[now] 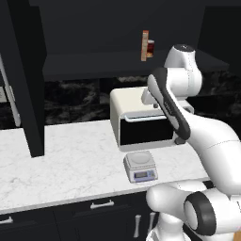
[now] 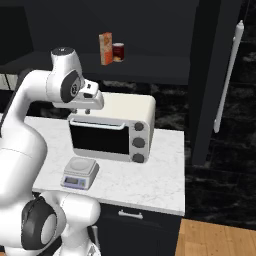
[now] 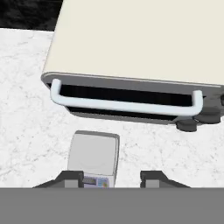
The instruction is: Pick the boxed food and place it on the digital scale for weighing, and close the cabinet.
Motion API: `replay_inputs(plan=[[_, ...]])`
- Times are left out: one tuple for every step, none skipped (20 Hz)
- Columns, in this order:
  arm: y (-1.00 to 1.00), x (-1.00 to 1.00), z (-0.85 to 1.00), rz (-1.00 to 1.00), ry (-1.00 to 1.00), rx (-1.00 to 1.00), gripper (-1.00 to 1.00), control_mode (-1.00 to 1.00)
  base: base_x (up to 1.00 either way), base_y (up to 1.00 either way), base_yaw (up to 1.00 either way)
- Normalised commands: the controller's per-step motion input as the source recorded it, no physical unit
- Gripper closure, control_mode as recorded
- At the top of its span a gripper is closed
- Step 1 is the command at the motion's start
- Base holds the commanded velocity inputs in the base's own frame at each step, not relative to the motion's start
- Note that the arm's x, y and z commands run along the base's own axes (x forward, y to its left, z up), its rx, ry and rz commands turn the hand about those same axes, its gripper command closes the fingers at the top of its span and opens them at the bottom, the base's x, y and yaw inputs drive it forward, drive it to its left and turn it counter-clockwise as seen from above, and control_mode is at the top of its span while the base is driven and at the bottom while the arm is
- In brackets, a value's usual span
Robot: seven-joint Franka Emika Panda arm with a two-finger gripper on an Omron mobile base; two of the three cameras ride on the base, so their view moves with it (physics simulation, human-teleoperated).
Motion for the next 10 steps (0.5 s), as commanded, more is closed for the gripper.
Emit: replay_inputs(plan=[[0.0,-0.08,0.0,0.01,0.0,0.0,-1.0,-1.0,0.0,0.0,0.0],[0.11,-0.56,0.0,0.03,-0.03,0.0,-1.0,-1.0,0.0,0.0,0.0],[0.19,-0.82,0.01,0.01,-0.21,-0.03,-1.0,-1.0,0.0,0.0,0.0],[0.16,-0.81,0.12,0.02,-0.28,-0.03,-1.0,-1.0,0.0,0.0,0.0],[0.24,-0.86,0.19,0.07,-0.29,-0.03,-1.0,-1.0,0.0,0.0,0.0],[0.37,-0.61,0.16,0.01,-0.39,-0.11,-1.0,-1.0,0.0,0.0,0.0],[0.38,-0.69,0.41,0.03,-0.45,-0.1,-1.0,-1.0,0.0,0.0,0.0],[0.16,-0.54,0.48,0.0,-0.38,-0.01,-1.0,-1.0,0.0,0.0,0.0],[0.08,-0.57,0.46,0.0,-0.37,-0.01,-1.0,-1.0,0.0,0.0,0.0],[0.0,-0.33,0.27,0.0,-0.23,0.0,-1.0,-1.0,0.0,0.0,0.0]])
